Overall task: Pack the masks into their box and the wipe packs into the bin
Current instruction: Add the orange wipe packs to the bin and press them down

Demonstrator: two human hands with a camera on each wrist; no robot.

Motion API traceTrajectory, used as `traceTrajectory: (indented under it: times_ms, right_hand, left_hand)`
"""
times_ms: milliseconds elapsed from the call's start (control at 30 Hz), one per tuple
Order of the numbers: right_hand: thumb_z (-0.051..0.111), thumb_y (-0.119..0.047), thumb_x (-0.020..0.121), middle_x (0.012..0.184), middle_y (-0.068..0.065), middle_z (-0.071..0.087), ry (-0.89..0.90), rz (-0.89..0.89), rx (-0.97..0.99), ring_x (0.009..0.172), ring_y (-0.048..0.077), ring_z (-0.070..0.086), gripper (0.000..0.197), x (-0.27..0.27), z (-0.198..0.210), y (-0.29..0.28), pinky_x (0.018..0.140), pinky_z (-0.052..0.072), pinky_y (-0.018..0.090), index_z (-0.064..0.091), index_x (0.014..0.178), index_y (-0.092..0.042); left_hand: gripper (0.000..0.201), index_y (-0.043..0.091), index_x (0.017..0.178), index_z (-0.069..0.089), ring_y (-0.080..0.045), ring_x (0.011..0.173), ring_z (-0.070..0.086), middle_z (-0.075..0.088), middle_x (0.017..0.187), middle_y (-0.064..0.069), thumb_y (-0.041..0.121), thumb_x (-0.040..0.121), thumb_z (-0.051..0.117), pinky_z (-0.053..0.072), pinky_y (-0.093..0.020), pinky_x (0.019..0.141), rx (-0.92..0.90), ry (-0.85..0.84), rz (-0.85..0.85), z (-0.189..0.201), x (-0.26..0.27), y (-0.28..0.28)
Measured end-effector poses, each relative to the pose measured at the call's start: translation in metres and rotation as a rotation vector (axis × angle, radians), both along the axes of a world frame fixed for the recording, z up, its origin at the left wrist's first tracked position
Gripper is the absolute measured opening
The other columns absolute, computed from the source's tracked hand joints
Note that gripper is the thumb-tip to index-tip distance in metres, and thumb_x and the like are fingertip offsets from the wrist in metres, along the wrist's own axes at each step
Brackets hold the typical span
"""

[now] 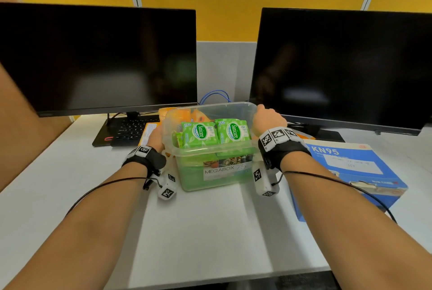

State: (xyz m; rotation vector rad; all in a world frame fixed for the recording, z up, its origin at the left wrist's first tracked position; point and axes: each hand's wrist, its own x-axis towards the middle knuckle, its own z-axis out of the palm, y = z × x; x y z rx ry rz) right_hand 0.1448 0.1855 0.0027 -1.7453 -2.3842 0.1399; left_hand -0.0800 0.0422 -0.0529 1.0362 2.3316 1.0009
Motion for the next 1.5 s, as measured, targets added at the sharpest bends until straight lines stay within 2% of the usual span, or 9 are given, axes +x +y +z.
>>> traceTrajectory:
  times_ms: [67, 233, 367, 667, 767, 867, 1033, 1300, 1500]
  right_hand:
    - [0.047, -0.017, 0.095, 0.121, 0.015, 0.056, 0.020, 0.006, -0.009, 0.109, 0.032, 0.057, 0.037, 0.002, 0.002, -0.002, 0.075, 0.042, 0.038, 0.041, 0.131, -0.010]
    - [0.047, -0.016, 0.095, 0.118, 0.015, 0.059, 0.040, 0.020, -0.017, 0.105, 0.031, 0.059, 0.034, 0.005, 0.003, -0.008, 0.072, 0.040, 0.037, 0.043, 0.128, -0.010]
    - [0.041, -0.015, 0.097, 0.122, 0.017, 0.058, 0.057, 0.047, -0.008, 0.112, 0.033, 0.057, 0.033, 0.000, 0.003, -0.023, 0.080, 0.045, 0.039, 0.044, 0.128, -0.007]
    - [0.035, -0.036, 0.101, 0.112, 0.017, 0.062, 0.797, 0.246, -0.196, 0.108, 0.031, 0.056, 0.045, -0.014, 0.019, -0.059, 0.086, 0.039, 0.035, 0.062, 0.111, -0.001]
    - [0.044, -0.050, 0.096, 0.118, -0.001, 0.061, 1.036, 0.465, -0.407, 0.106, 0.018, 0.059, 0.050, -0.011, 0.029, -0.089, 0.084, 0.048, 0.036, 0.049, 0.133, -0.018]
    - [0.069, -0.032, 0.084, 0.121, -0.004, 0.060, 0.944, 0.570, -0.425, 0.099, 0.015, 0.065, 0.069, -0.013, 0.025, -0.095, 0.067, 0.060, 0.035, 0.032, 0.143, -0.029]
    - [0.059, -0.017, 0.086, 0.101, 0.006, 0.061, 0.733, 0.342, 0.112, 0.088, 0.027, 0.061, 0.047, 0.009, 0.032, -0.085, 0.070, 0.051, 0.034, 0.044, 0.130, -0.026]
    - [0.052, -0.018, 0.091, 0.099, 0.013, 0.063, 0.079, 0.380, 0.271, 0.092, 0.034, 0.062, 0.023, -0.005, 0.021, -0.090, 0.065, 0.043, 0.036, 0.050, 0.113, -0.012]
    - [0.044, -0.021, 0.094, 0.121, 0.006, 0.060, -0.267, 0.316, 0.138, 0.119, 0.028, 0.050, 0.027, -0.035, 0.012, -0.072, 0.104, 0.029, 0.046, 0.063, 0.113, -0.016]
  left_hand:
    - [0.022, 0.017, 0.077, 0.055, -0.022, 0.089, 0.048, 0.057, 0.082, -0.011, 0.035, 0.090, 0.054, 0.039, -0.032, 0.076, 0.184, -0.009, 0.156, 0.001, -0.008, 0.003]
    - [0.045, 0.003, 0.122, 0.052, -0.029, 0.111, 0.056, 0.060, 0.118, -0.014, 0.040, 0.096, 0.050, 0.036, -0.028, 0.082, 0.541, -0.094, 0.412, 0.033, -0.020, -0.020]
    - [0.046, 0.004, 0.121, 0.046, -0.024, 0.112, 0.055, 0.060, 0.116, -0.010, 0.043, 0.098, 0.041, 0.039, -0.030, 0.089, 0.770, -0.120, 0.447, 0.068, -0.026, -0.033]
    - [0.054, 0.007, 0.118, 0.046, -0.021, 0.091, 0.061, 0.061, 0.112, -0.009, 0.054, 0.096, 0.031, 0.052, -0.037, 0.076, 0.472, -0.185, 0.114, 0.069, 0.040, -0.027]
    - [0.053, 0.007, 0.125, 0.045, -0.024, 0.097, 0.062, 0.061, 0.114, -0.010, 0.050, 0.098, 0.029, 0.053, -0.039, 0.077, 0.517, -0.283, 0.126, 0.063, 0.061, -0.021]
    - [0.051, 0.006, 0.124, 0.053, -0.027, 0.106, 0.062, 0.064, 0.116, -0.009, 0.045, 0.099, 0.034, 0.049, -0.036, 0.088, 0.471, -0.156, -0.034, 0.062, 0.075, -0.014]
    - [0.041, 0.014, 0.120, 0.062, -0.021, 0.110, 0.056, 0.059, 0.126, -0.005, 0.044, 0.093, 0.053, 0.044, -0.034, 0.092, -0.035, 0.399, -0.490, 0.063, 0.097, -0.006]
    - [0.070, 0.043, 0.149, 0.021, -0.021, 0.149, -0.005, 0.006, 0.161, 0.006, 0.072, 0.085, 0.021, 0.000, -0.051, 0.119, -0.544, 0.488, -0.685, 0.061, 0.095, 0.010]
    - [0.047, 0.038, 0.147, 0.028, -0.027, 0.148, -0.007, 0.001, 0.161, -0.001, 0.046, 0.101, 0.024, 0.005, -0.052, 0.118, -0.541, 0.527, -0.612, 0.055, 0.095, 0.005]
